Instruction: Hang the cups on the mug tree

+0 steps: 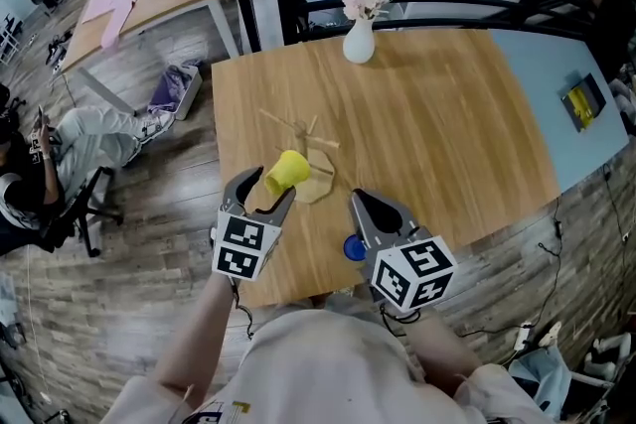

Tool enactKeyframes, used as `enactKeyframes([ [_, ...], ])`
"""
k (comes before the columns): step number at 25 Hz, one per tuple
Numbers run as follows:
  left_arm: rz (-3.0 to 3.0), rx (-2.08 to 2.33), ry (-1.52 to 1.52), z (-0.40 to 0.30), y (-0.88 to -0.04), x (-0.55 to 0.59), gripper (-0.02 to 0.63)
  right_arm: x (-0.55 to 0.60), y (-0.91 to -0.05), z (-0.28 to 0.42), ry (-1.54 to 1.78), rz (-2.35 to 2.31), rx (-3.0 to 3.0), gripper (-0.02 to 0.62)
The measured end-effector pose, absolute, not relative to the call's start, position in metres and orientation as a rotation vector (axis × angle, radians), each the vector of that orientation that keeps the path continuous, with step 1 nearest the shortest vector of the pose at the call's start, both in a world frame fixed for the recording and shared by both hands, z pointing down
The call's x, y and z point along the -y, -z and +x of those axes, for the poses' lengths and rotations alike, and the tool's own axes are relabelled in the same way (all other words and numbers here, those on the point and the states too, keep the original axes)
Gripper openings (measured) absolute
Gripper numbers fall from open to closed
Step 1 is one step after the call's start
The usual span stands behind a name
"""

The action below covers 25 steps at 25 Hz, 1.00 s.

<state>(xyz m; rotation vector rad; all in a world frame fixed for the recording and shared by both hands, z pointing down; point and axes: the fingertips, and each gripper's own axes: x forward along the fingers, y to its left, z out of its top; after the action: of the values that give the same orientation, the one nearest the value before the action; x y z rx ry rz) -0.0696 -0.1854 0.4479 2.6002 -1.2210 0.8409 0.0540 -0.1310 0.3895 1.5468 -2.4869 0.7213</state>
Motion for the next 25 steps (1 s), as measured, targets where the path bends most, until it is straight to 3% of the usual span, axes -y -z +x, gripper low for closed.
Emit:
enactKeyframes([
  [18,2.728,1.262,-0.615,-0.068,-0.354,0.129,0.222,0.102,-0.349,0.056,-0.584,1.558,2.531,-0.002],
  [25,2.748,1.241,-0.564,-0.065,-0.341,0.096,0.137,0.078,-0.345,0.056,-0.462,1.551,2.487,-0.002],
])
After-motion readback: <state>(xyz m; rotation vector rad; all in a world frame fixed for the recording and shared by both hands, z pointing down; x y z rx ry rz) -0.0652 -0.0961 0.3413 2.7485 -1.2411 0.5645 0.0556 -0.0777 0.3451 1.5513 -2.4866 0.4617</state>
